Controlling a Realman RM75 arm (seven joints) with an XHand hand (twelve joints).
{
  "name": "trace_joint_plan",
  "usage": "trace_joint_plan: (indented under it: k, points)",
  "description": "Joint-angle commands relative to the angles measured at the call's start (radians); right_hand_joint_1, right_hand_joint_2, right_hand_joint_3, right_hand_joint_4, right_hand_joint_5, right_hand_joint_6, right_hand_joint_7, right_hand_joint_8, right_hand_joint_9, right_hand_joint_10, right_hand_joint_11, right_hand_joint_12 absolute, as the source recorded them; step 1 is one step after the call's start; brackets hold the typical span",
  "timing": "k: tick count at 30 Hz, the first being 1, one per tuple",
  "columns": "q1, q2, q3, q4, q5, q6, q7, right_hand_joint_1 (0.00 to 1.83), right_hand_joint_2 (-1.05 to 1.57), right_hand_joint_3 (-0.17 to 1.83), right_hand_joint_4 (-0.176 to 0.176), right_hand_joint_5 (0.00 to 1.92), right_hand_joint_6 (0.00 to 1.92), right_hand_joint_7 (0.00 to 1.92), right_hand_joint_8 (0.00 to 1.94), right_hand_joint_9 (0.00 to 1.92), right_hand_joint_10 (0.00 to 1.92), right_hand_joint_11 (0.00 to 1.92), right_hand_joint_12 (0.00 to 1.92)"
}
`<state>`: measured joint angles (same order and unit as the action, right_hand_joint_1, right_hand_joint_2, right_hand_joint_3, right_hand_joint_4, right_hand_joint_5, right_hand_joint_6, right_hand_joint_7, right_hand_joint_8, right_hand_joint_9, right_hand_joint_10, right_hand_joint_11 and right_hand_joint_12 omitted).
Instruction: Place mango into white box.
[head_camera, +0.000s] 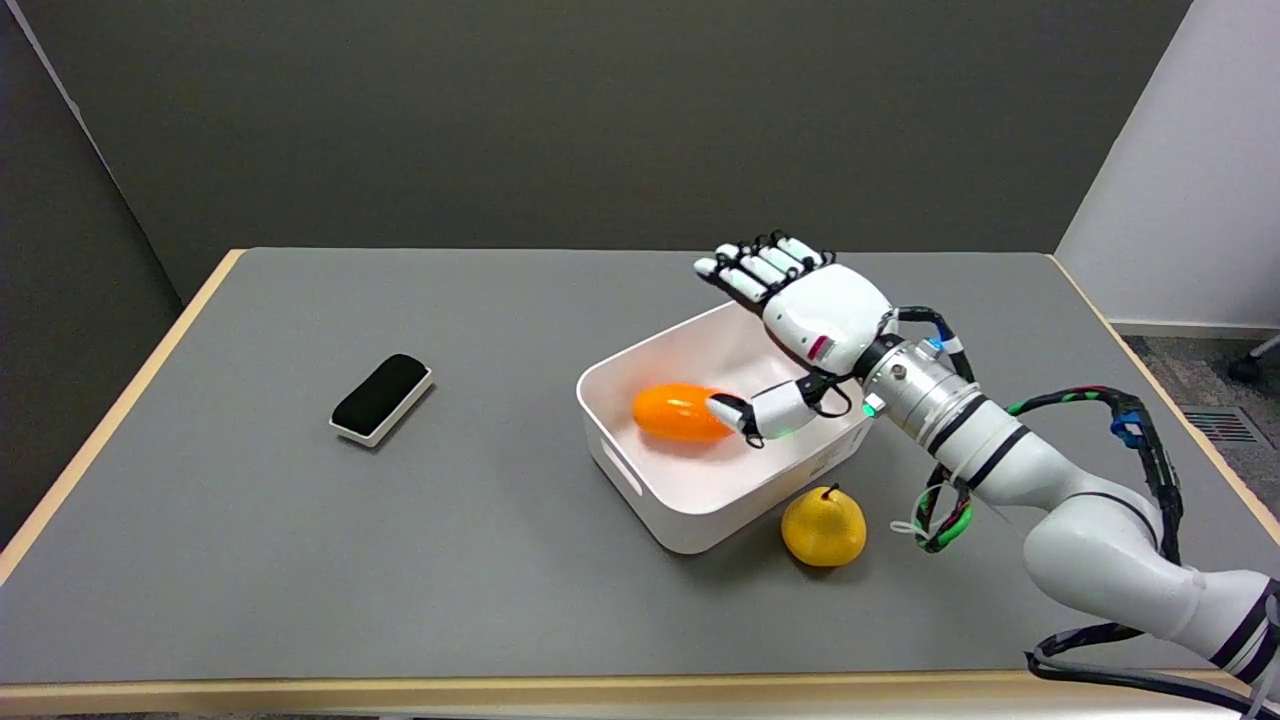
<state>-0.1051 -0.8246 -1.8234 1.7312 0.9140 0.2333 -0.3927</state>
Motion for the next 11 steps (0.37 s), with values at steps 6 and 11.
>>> trace_joint_plan:
  k: [6, 11]
  points:
    - [-0.026, -0.005, 0.047, -0.09, 0.309, 0.455, 0.585, 0.23, 0.48, 0.93, 0.075, 0.04, 0.19, 0.05, 0.14, 0.02, 0.48, 0.0, 0.97]
    - [-0.029, -0.001, 0.128, -0.164, 0.383, 0.492, 0.856, 0.33, 0.64, 0.99, 0.07, 0.08, 0.36, 0.14, 0.26, 0.09, 0.6, 0.01, 1.07]
